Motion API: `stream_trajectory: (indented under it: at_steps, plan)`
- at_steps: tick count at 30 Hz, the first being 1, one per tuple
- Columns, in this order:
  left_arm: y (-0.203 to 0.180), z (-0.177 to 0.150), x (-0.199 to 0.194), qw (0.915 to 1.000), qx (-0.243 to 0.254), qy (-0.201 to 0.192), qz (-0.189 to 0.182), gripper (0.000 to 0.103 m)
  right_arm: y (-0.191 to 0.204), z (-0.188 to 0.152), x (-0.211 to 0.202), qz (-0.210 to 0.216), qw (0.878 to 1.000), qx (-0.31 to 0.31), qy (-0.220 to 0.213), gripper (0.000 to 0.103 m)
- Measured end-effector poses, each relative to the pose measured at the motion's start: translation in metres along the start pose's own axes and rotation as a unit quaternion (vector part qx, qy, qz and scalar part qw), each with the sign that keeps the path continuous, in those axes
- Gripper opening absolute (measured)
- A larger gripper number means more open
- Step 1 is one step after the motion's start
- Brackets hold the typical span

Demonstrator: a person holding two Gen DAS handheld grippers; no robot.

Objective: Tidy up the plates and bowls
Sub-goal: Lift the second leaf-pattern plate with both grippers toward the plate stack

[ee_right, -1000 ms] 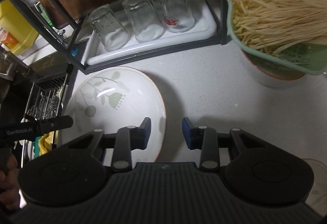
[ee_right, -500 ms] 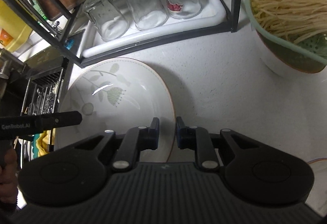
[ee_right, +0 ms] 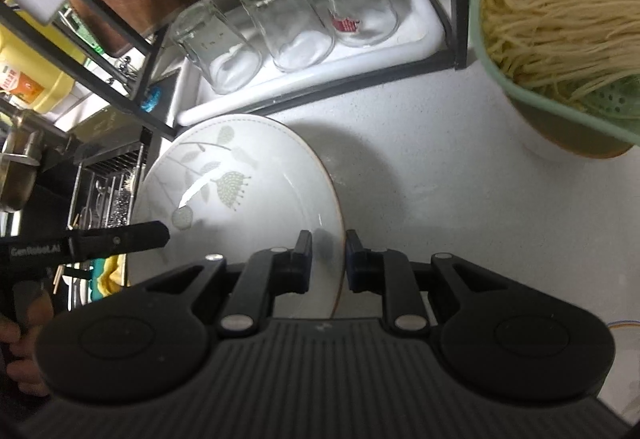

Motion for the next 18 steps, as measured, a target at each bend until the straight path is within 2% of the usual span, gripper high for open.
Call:
stream_trajectory:
  at_steps: [7,18]
  plan:
    - [-0.023,-0.009,-0.018,0.9997,0.009,-0.016,-0.014,0.044,-0.004,-0.009,-0.033,0.006,1.0,0.008,-0.024,0.02]
    - [-0.063,-0.033,-0.035,0.9991,0.011,-0.013,-0.038,0.044,-0.02,-0.024,-0.083,0.0,0.999,0.017,-0.051,0.02]
Point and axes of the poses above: each gripper's, at about its wrist camera, not at the fingertips, and x roughly the way its jaws point, y to its left, z to its top, the point moved 5 cm from there along x, roughly the way its jaws point, and after that the axes turned 13 degrees about z, right-handed, at the moved point
